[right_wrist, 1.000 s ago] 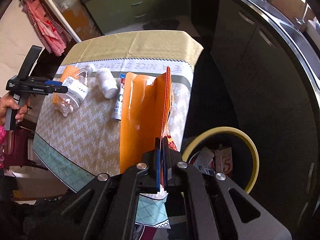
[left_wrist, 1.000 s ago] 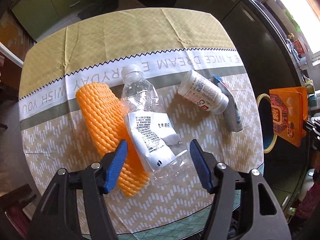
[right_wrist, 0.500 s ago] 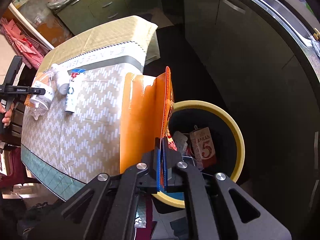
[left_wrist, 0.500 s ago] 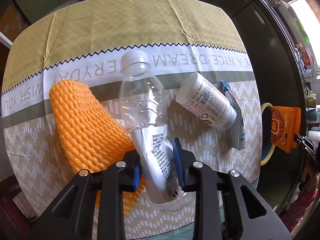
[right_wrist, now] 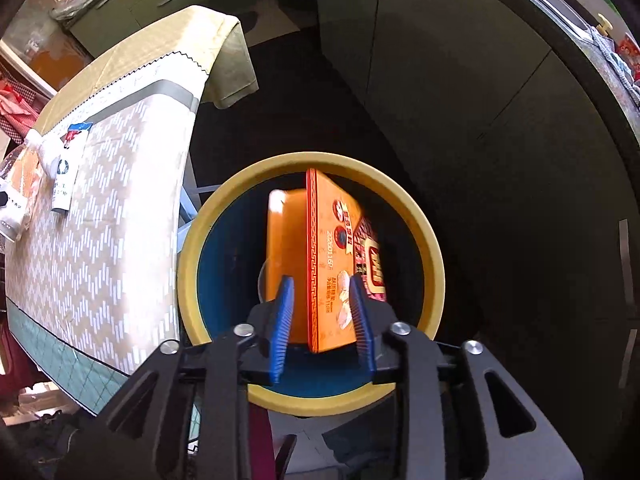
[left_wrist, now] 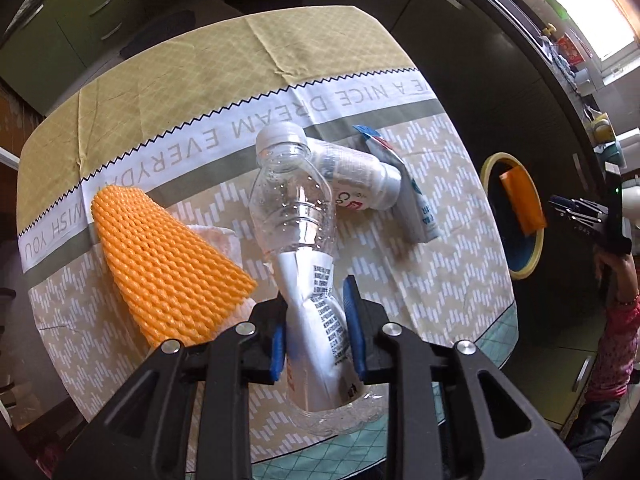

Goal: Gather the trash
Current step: 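Carry the orange packaging over the bin and release it with the right tool, then carry the clear water bottle over the bin and release it with the left tool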

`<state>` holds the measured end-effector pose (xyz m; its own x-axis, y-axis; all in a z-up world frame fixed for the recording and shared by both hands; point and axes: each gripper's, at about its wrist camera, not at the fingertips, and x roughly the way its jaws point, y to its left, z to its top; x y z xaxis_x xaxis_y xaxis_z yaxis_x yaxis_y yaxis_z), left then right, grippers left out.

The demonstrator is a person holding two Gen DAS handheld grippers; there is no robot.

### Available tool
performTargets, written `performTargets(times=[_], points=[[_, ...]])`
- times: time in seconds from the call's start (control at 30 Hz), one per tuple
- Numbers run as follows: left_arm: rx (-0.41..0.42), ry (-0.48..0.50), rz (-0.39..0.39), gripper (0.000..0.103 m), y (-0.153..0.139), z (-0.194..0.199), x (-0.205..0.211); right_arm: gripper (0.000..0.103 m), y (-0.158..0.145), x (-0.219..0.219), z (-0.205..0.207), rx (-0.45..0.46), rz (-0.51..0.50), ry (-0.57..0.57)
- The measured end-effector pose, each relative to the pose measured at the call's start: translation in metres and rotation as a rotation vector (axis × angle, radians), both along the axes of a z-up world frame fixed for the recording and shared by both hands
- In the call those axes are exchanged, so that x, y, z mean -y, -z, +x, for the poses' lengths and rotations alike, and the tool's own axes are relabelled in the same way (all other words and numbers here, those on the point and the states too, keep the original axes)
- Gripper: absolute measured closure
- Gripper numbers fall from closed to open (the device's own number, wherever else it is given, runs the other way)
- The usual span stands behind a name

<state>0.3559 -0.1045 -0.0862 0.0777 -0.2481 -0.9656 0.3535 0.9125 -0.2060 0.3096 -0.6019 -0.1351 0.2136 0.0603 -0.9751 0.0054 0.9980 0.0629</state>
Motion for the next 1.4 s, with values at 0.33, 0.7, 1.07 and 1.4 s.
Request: performTargets(times=[0.33,0.7,1.07,1.4], points=[[0.059,0.228,-0.079,0.079,-0.054,-0.082,0.068,0.071,-0.066,0.002,-0.075,0.229,0.132,-0.003],[0.024,0.456,-0.153,0.078,-0.039,-0.095,0.259,0.071,-0.051,0.042,-0.174,0.293,0.158,0.136],[-0.068,0.419,-0.059,0.078,0.061,-0.061,0.376,0.065,-0.043,0.104,-0.235,0.319,0.164,0.287],[-0.01,0.431,-0.069,0.062,0.018,-0.064,0.311,0.065,-0.049,0.056,-0.182,0.258,0.117,0.128]])
